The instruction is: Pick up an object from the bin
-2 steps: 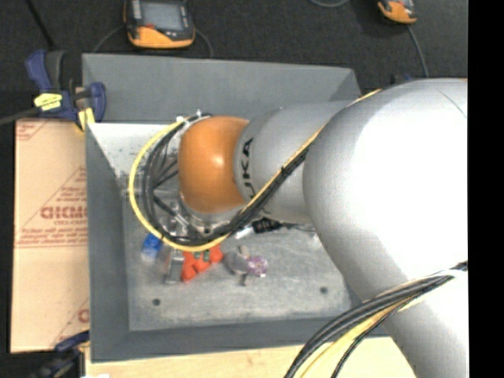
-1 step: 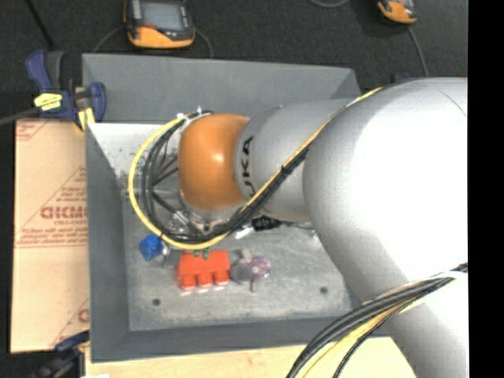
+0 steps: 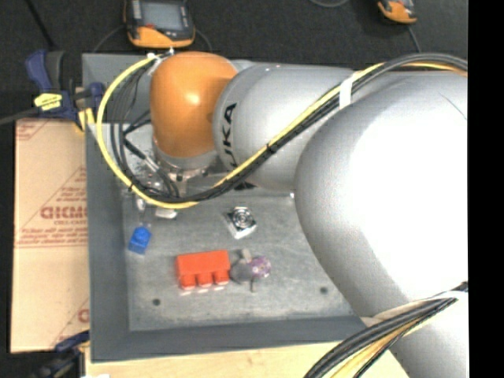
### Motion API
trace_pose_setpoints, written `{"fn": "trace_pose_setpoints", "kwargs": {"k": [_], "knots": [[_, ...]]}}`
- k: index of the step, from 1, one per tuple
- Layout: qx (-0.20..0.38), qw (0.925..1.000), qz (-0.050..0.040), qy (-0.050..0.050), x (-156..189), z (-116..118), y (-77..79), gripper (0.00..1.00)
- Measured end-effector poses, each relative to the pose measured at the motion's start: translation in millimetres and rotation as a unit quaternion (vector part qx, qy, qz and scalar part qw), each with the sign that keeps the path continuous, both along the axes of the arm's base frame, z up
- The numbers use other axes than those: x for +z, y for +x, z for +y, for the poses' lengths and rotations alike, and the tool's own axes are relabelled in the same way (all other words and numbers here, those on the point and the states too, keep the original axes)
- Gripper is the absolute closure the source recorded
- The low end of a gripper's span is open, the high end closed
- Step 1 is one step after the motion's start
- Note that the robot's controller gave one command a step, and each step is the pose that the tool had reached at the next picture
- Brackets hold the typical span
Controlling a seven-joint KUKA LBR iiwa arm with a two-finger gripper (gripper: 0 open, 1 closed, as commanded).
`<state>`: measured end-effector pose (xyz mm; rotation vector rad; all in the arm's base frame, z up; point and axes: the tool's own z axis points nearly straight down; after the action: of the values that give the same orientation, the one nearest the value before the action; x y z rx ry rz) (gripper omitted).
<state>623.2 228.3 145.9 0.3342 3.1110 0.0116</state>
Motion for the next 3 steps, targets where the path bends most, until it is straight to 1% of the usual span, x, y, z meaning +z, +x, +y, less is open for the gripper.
{"fn": "trace_pose_setpoints", "kwargs": {"k": [1,2,3], "knots": [[-0.002,1.0000,0.0052,-0.002,-5.3,-3.0,-3.0,0.00],[-0.095,0.9954,0.0084,-0.002,-51.5,-4.5,-41.3,0.00],[-0.106,0.9943,0.0078,-0.002,-76.9,-1.2,-36.7,0.00]]}}
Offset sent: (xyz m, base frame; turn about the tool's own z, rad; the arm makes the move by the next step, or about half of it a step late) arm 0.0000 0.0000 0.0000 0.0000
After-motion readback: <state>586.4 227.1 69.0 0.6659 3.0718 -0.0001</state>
